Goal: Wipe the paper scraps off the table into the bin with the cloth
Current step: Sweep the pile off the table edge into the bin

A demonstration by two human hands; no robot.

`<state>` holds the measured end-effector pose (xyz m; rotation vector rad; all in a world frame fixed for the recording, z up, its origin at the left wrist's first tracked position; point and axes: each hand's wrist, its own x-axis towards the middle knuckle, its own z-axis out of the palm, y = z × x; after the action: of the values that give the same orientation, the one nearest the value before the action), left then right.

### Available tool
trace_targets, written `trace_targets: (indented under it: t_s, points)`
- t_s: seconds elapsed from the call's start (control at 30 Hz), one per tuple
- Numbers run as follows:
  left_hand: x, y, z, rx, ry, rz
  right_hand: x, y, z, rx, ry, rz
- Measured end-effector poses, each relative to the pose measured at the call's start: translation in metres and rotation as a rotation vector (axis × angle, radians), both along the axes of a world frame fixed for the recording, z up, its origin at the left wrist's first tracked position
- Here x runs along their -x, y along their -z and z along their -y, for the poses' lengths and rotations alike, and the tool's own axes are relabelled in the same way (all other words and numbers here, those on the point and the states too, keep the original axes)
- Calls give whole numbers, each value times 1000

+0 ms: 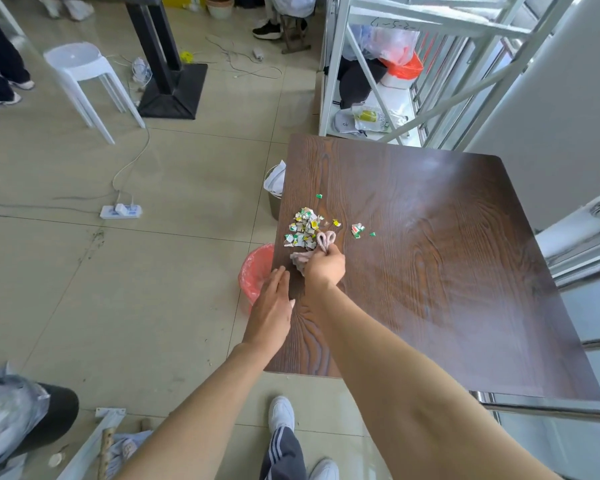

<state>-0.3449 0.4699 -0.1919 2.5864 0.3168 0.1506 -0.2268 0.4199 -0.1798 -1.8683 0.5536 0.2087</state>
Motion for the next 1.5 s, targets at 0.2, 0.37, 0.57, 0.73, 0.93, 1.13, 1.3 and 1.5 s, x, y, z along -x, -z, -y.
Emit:
trace_targets:
  t_s: [0.2, 0.37, 0.57, 0.73, 0.93, 1.13, 1.3, 1.5]
  points:
    - [-2, 5, -3, -100, 41, 6, -34, 2, -23, -61, 0, 11]
    - [-5, 9, -6, -195, 69, -30, -37, -13, -3, 28, -20, 127]
    - [-25, 1, -10, -201, 74, -30, -39, -12, 73, 294, 141, 193]
    - [-33, 3, -13, -216, 54, -26, -68, -6, 99, 367, 118, 60]
    - [-34, 10, -14, -250, 68, 3, -93, -7, 64, 402, -87, 57]
    - [-36, 11, -14, -266, 78, -16, -102, -10, 11, 422, -409, 129]
    - [-37, 8, -14, -284, 74, -29, -104, -11, -6, 412, -574, 204]
    - [-36, 6, -14, -297, 78, -13, -138, -15, 22, 524, -395, 269]
